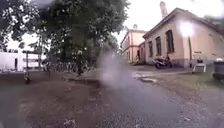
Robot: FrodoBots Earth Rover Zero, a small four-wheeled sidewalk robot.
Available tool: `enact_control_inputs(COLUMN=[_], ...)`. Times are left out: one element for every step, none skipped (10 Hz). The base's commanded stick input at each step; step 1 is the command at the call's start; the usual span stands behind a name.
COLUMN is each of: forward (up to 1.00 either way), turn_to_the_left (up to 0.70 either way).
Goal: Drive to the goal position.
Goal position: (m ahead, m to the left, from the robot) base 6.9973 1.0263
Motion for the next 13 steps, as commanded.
enact_control_inputs(forward=[0.7,0.7,0.7,0.7,0.7,0.7,0.7,0.7,0.7,0.7,0.7,0.7,0.7], turn_to_the_left=[0.0,0.0,0.0,0.0,0.0,0.0,0.0,0.0,0.0,0.0,0.0,0.0,0.0])
